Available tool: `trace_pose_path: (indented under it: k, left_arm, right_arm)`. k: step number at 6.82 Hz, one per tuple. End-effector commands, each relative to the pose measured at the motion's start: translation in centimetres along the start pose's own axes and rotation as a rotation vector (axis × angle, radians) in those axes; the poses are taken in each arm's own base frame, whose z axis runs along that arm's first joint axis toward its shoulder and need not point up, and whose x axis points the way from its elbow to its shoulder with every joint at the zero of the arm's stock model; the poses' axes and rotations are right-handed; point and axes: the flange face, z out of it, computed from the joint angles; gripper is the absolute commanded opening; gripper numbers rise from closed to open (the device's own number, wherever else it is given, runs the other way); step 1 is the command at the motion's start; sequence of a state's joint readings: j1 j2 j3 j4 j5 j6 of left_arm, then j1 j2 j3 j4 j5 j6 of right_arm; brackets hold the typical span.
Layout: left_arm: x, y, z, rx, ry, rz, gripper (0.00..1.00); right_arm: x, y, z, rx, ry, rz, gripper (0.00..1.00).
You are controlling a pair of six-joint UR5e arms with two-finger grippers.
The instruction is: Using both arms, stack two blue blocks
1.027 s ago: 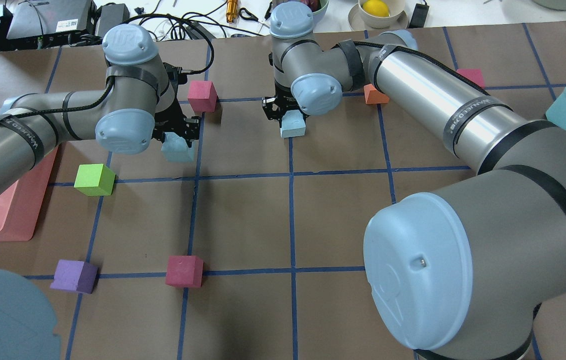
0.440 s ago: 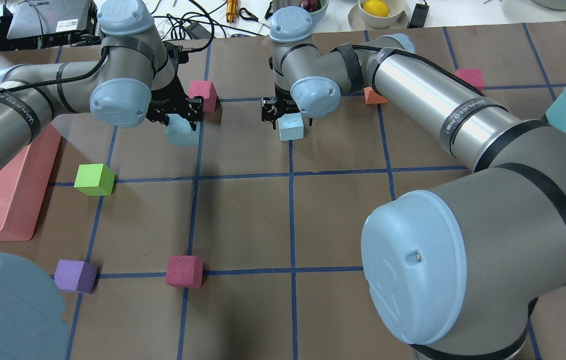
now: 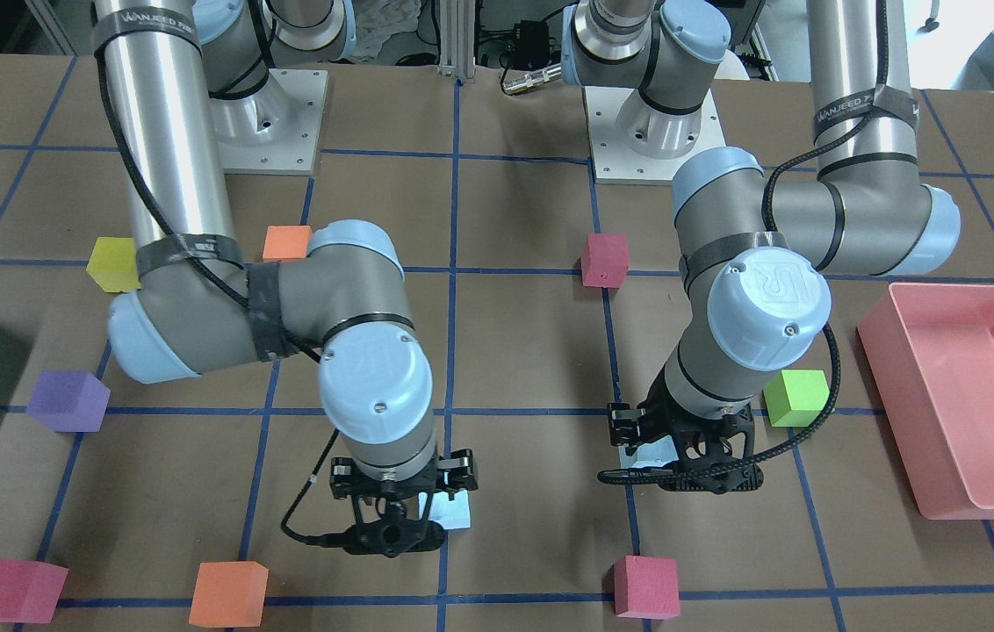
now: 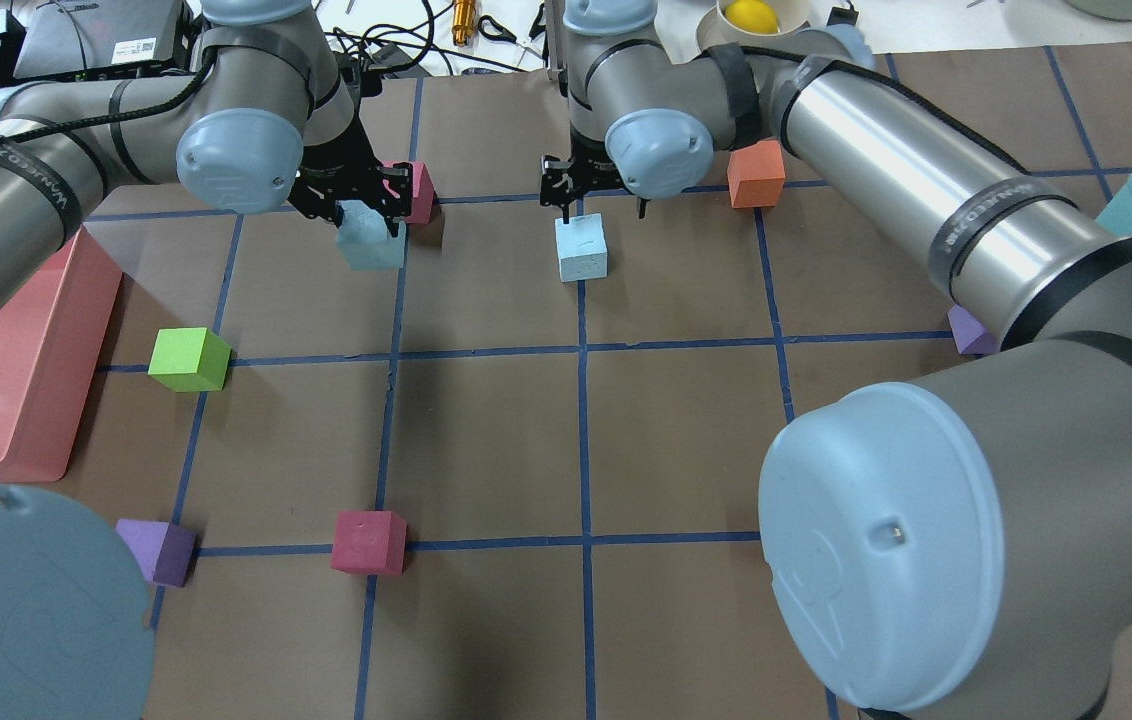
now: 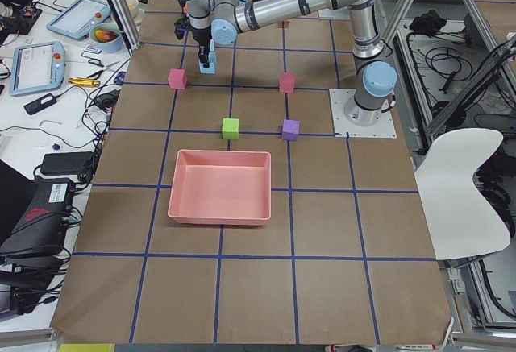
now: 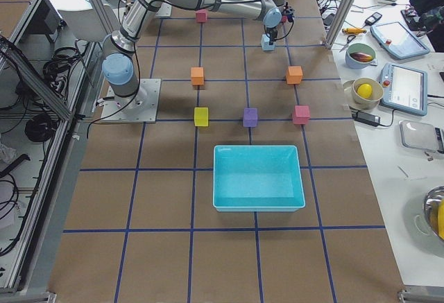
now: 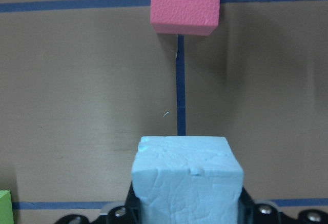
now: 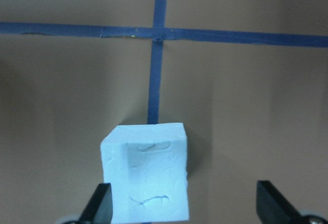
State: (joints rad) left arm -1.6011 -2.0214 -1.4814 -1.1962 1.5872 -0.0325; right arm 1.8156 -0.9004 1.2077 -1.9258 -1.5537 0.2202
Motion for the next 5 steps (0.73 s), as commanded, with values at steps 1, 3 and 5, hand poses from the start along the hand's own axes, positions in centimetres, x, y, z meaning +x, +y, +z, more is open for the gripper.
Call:
trace_pose_path:
  k: [1, 3, 5]
  left_arm:
    - [3.9, -1.3, -0.6, 0.019, 0.018, -0.047, 0.12]
    - [12.3, -2.7, 0.6, 0.036, 0.037, -0.183, 0.11]
    - [17.8, -3.3, 0.8, 0.061, 0.037, -0.219, 0.11]
  right_arm:
    - [9.8, 0.8, -11.9, 0.041, -0.002, 0.035, 1.00]
    - [14.9, 4.9, -17.9, -0.032, 0.024, 0.106, 1.00]
    - [16.9, 10.0, -19.8, -0.087, 0.025, 0.130, 1.00]
